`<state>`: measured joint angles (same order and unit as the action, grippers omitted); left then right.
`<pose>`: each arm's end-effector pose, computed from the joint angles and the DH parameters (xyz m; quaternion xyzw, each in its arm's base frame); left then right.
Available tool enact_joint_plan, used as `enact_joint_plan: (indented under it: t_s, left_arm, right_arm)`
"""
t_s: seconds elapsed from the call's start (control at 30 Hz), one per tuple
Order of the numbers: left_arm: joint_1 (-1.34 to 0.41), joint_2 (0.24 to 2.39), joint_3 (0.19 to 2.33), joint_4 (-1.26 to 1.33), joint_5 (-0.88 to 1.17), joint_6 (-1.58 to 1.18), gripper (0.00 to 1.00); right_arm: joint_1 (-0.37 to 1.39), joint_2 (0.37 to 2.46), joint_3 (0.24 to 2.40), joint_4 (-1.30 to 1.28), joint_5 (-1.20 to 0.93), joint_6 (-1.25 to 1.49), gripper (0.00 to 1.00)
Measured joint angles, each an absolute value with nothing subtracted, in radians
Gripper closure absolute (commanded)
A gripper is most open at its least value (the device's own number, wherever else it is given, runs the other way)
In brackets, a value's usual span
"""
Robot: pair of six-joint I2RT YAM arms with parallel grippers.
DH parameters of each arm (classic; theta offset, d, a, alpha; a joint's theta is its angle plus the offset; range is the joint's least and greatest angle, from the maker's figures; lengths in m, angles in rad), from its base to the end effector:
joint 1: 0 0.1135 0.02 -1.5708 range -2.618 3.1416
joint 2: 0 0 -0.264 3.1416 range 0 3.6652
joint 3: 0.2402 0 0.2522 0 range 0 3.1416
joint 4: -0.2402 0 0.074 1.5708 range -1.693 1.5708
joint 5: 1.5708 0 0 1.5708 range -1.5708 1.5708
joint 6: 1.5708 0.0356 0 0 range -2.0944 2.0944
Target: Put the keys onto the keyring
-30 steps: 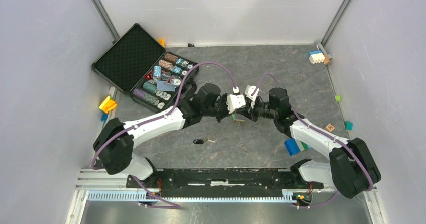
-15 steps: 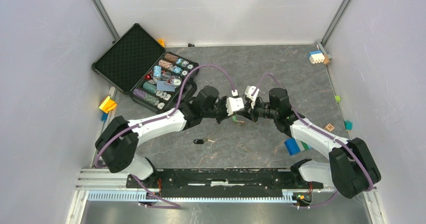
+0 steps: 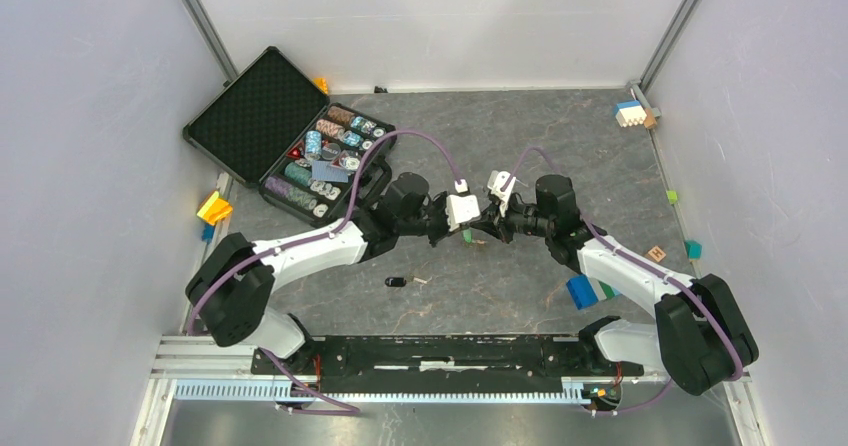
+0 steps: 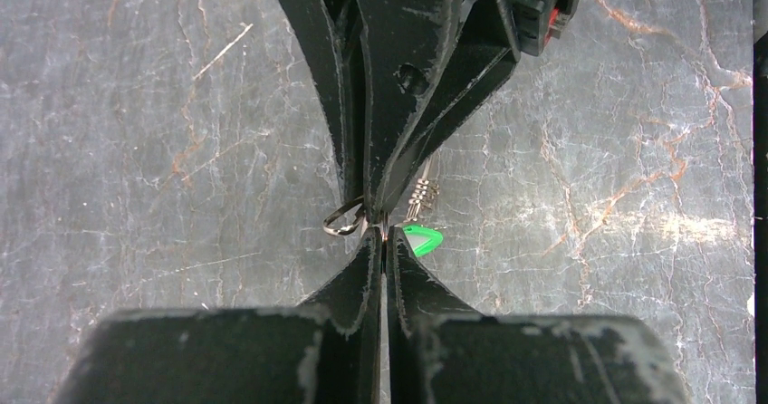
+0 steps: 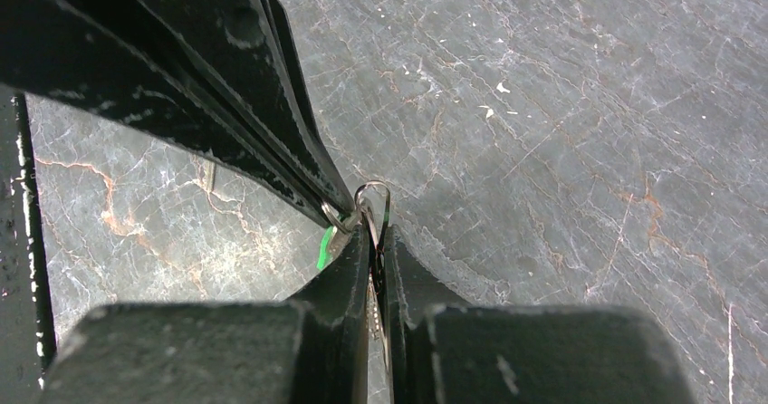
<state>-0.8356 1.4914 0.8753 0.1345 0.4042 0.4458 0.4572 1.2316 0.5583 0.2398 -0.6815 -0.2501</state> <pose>0.2098 -0.2528 0.2346 0.5842 0.6096 -0.2667 0.4647 0.2174 0.1319 0.2139 -0.4439 0.6827 0.3326 0.4757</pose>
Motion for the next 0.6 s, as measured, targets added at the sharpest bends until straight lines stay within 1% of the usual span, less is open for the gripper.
enact_joint_plan:
  t_s: [0.6]
  left_arm:
    - [-0.82,1.46,0.866,0.152,0.407,0.445,0.98]
  right_arm:
    - [0.457,1.232,0.558,0.247,-0.681,-0.25,1.0]
